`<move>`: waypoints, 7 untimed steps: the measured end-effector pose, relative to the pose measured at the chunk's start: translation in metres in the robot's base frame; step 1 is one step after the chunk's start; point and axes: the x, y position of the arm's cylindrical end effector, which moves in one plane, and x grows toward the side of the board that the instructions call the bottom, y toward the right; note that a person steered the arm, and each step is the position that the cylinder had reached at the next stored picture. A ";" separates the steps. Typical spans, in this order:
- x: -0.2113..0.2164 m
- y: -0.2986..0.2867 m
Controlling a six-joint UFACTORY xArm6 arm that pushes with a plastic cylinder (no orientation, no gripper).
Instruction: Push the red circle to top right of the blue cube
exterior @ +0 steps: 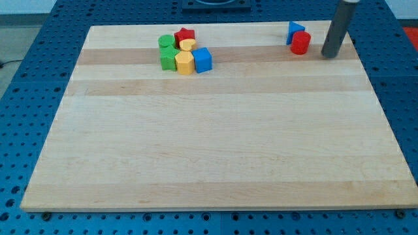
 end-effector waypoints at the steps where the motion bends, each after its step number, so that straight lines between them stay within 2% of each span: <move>1: -0.021 -0.008; 2: -0.028 -0.032; 4: -0.009 -0.132; 7: -0.006 -0.142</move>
